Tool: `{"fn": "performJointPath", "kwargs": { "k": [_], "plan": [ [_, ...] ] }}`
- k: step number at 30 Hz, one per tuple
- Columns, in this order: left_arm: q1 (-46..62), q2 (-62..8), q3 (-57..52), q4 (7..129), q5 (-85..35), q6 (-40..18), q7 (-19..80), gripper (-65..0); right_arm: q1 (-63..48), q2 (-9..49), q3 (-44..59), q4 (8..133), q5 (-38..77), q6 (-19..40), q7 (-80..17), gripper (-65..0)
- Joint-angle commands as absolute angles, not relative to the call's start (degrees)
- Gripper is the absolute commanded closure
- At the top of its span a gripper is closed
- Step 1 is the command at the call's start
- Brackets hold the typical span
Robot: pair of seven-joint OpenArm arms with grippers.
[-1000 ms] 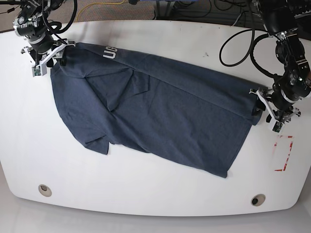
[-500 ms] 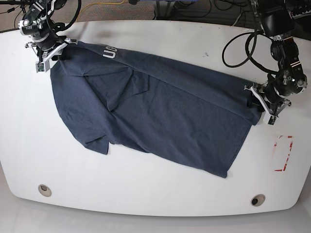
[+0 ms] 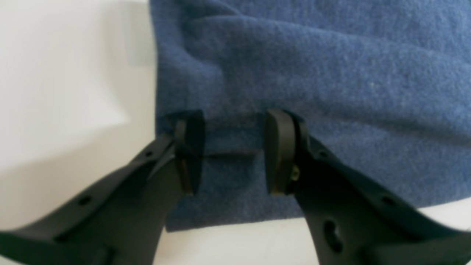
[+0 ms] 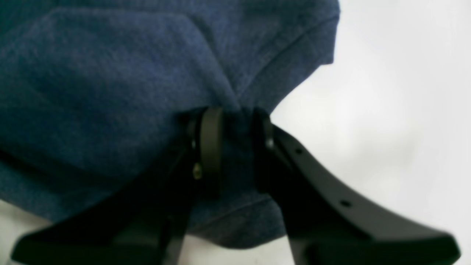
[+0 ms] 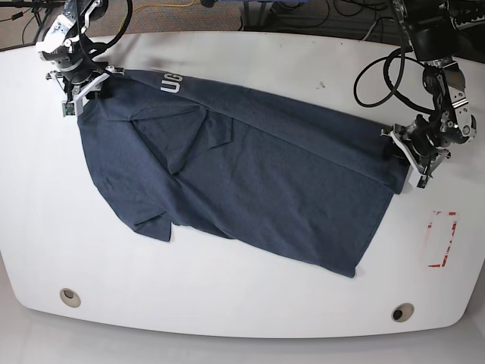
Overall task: Fold the T-shirt properly
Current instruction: 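Drag the held shirt edge with both grippers away from the table center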
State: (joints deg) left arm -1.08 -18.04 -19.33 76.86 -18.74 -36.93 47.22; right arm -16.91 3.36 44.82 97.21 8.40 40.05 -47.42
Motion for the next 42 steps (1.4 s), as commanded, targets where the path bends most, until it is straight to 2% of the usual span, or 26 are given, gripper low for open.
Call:
{"fn": "performJointPath", "kwargs": {
  "k": [1,18,26,33,42],
  "plan": [
    [0.4,-19.82,-19.56,77.58,-19.3,-36.97,46.46,-23.3,-17.54,3.74,45.05,96.92,6.73,40.0,-48.4,-12.4],
    [10.77,-19.91,-28.0,78.29,-19.38,-36.97,46.73,-23.3,-21.14,3.82,45.14,97.63,6.11,40.0,-48.57,-12.4],
    [17.45,-19.21,-32.22,86.9,-19.65,-37.32,52.0,-23.3,-24.22,3.65,45.14,101.58,6.2,40.0,-48.66,-12.4],
    [22.81,-15.52,-35.56,95.16,-19.38,-37.41,55.52,-23.3,-25.98,3.65,45.05,102.73,6.2,40.0,-48.66,-12.4],
    [25.63,-15.16,-36.0,99.91,-19.65,-37.41,56.04,-23.3,-25.71,4.09,44.7,102.99,6.46,40.0,-48.66,-12.2]
  ]
}}
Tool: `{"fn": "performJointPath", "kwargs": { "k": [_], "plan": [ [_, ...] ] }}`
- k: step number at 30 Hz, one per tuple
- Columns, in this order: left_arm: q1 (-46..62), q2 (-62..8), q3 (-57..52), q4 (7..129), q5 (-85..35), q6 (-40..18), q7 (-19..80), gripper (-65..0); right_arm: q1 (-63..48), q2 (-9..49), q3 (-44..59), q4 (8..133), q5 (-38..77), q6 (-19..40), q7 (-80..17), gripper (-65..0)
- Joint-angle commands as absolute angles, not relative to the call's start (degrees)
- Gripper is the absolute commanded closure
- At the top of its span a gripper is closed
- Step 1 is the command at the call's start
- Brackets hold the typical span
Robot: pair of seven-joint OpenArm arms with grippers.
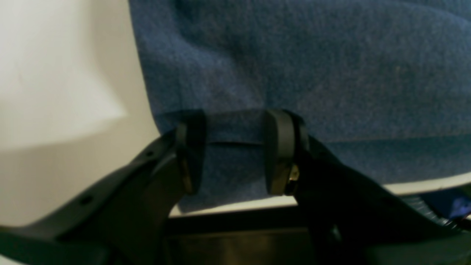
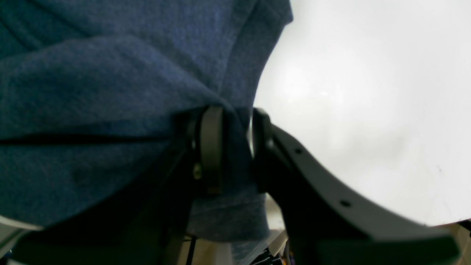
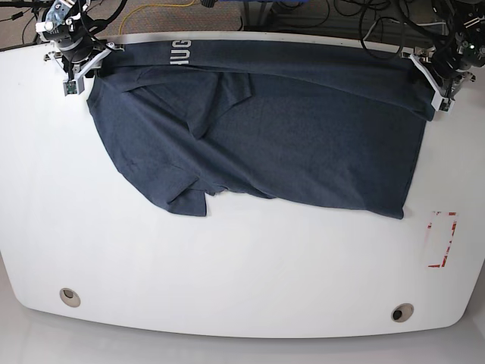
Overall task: Fold the T-shirt properly
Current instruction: 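Drag the held shirt edge with both grippers away from the table center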
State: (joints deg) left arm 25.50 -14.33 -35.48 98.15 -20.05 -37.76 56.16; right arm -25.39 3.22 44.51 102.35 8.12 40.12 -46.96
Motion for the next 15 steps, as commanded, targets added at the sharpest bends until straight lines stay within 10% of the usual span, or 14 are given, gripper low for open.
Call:
{"fn": "performJointPath", "kwargs": {
  "k": [1,15],
  "plan": [
    [25.63,-15.16,-36.0,100.35,-19.65,-37.41,56.04,-23.3,-25.63,4.09,44.7,102.99,6.46,40.0,-48.66,-12.2],
    [23.87,-15.16,-35.74,108.44,-19.74,-37.41,58.51,-23.5,-24.04,4.18,44.62,115.12,6.46,40.0,-54.9,-13.2]
  ]
}}
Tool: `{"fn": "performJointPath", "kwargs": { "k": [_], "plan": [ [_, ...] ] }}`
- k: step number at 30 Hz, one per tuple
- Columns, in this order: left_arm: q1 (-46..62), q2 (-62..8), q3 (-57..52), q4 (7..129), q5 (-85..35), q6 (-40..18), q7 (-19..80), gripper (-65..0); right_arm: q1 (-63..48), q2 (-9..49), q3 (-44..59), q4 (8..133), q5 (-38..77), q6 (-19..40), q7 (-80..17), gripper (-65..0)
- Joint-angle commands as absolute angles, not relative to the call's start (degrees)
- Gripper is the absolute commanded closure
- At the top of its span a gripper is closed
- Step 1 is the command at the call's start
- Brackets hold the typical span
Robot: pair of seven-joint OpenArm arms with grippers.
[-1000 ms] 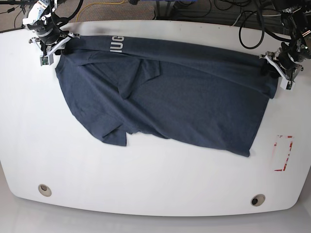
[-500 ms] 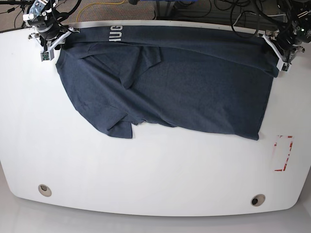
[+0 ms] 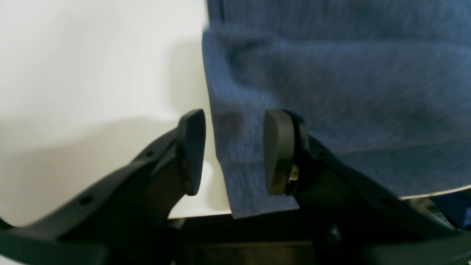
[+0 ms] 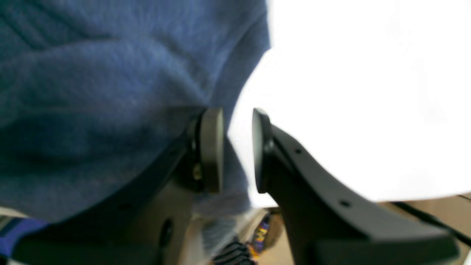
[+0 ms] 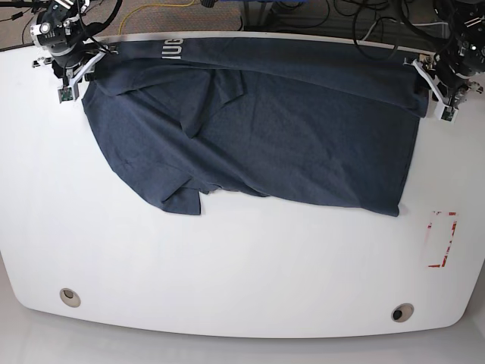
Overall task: Fold the T-shirt properly
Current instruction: 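Drag the held shirt edge with both grippers away from the table center, then release the shirt with the right gripper and move it to the hem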
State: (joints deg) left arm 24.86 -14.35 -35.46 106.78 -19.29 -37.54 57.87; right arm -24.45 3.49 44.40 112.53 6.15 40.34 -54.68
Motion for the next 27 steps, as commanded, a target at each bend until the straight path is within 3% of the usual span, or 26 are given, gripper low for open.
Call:
{"fn": "performJointPath", "kwargs": {
  "k": [1,5,9,14,21,27],
  "plan": [
    [23.16,-15.16,-35.82,108.7,-19.74,-37.49,59.65,-23.5,-23.43,4.18,44.62,115.82,6.46,40.0,-55.69,-13.2],
    [21.23,-15.16,-35.91,109.23,-19.74,-37.49,61.58,-23.5,-20.88,4.18,44.53,116.09,6.46,40.0,-56.84,-16.8],
    [19.38,-15.25,-35.91,109.23,-19.74,-37.49,61.67,-23.5,-18.68,3.82,43.56,116.09,6.55,40.0,-56.84,-27.0],
    [16.84,-15.43,-35.91,109.32,-19.56,-37.49,61.67,-23.5,-16.48,3.65,34.59,116.0,6.73,40.0,-56.84,-39.0],
    [14.55,-15.6,-35.74,109.05,-19.38,-37.49,61.67,-23.5,-14.55,3.74,21.67,114.59,9.19,40.0,-56.75,-40.6],
    [13.93,-16.31,-35.56,109.05,-19.38,-37.49,61.67,-23.5,-11.74,3.56,20.53,110.37,9.27,40.0,-56.75,-40.7]
  ]
}}
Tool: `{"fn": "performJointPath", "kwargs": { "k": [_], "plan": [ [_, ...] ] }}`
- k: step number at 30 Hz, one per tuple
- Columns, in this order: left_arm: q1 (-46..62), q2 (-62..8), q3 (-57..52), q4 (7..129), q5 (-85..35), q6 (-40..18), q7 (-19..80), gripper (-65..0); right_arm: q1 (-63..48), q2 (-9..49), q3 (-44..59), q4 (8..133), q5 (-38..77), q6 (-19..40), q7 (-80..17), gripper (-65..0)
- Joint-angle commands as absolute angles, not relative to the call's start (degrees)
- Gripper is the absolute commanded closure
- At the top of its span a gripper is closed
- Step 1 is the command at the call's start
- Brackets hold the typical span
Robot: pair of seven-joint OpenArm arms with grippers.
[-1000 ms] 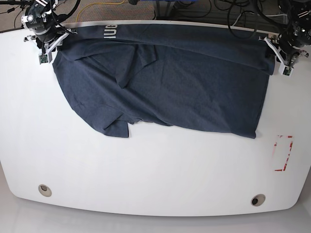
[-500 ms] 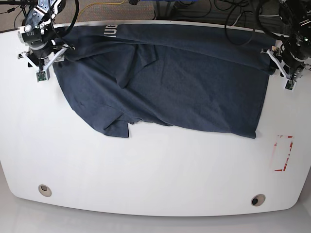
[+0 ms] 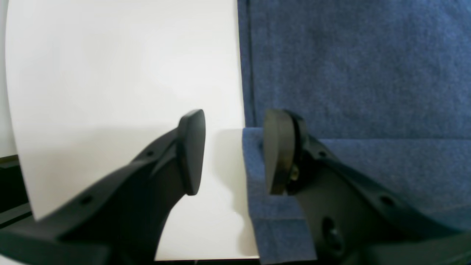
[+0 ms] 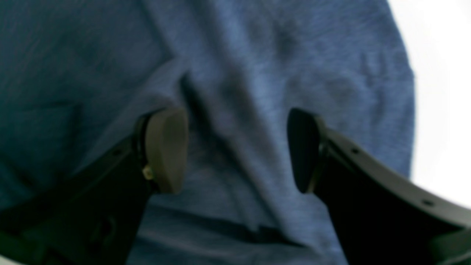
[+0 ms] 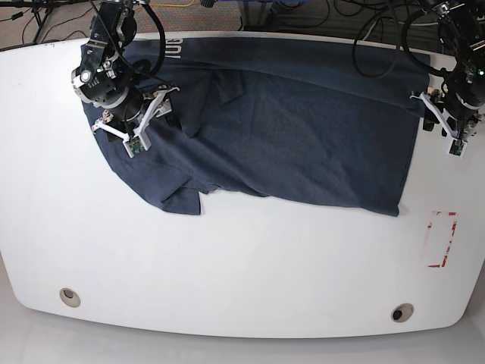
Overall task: Fold the T-shirt properly
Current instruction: 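Release the shirt with the right gripper and move it to the hem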
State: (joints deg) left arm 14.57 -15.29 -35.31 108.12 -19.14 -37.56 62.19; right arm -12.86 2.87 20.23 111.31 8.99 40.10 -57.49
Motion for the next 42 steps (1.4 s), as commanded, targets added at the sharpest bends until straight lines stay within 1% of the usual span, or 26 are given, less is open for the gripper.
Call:
{"fn": "performJointPath", "kwargs": {
  "k": [1,5,9,14,21,27,31,36,42],
  "plan": [
    [13.93,-16.31,-35.56,109.05,-19.38,-37.49,61.67,-23.5,-11.3,3.47,20.53,109.41,9.27,40.0,-56.66,-40.7],
    [13.93,-16.31,-35.56,108.97,-19.38,-37.49,61.67,-23.5,-9.89,3.3,20.44,106.51,9.27,40.0,-56.66,-40.9],
    [13.93,-16.31,-35.56,108.97,-19.38,-37.49,61.67,-23.5,-9.27,3.3,20.35,106.24,9.27,40.0,-56.4,-40.9],
    [13.23,-16.31,-35.56,108.88,-19.38,-37.32,61.67,-23.5,-6.02,3.65,20.44,104.92,9.27,40.0,-55.16,-40.3],
    [8.48,-16.22,-35.56,106.59,-19.3,-36.97,61.67,-23.5,1.89,5.76,22.37,99.91,9.1,40.0,-54.37,-40.1],
    [2.51,-16.31,-35.56,100.35,-19.3,-36.97,61.58,-23.5,7.78,8.84,22.29,90.68,9.19,40.0,-51.38,-40.7],
    [-0.48,-16.31,-35.56,97.71,-19.3,-36.97,61.58,-23.5,11.56,11.03,22.29,82.07,9.19,40.0,-48.13,-40.9],
    [-2.15,-16.4,-35.56,97.01,-19.3,-36.97,61.58,-23.5,14.64,13.32,22.11,71.87,9.19,40.0,-42.86,-40.9],
    [-2.24,-16.4,-35.56,97.01,-19.3,-36.97,61.58,-23.5,16.4,14.46,22.02,64.13,9.19,40.0,-37.93,-40.9]
  ]
}}
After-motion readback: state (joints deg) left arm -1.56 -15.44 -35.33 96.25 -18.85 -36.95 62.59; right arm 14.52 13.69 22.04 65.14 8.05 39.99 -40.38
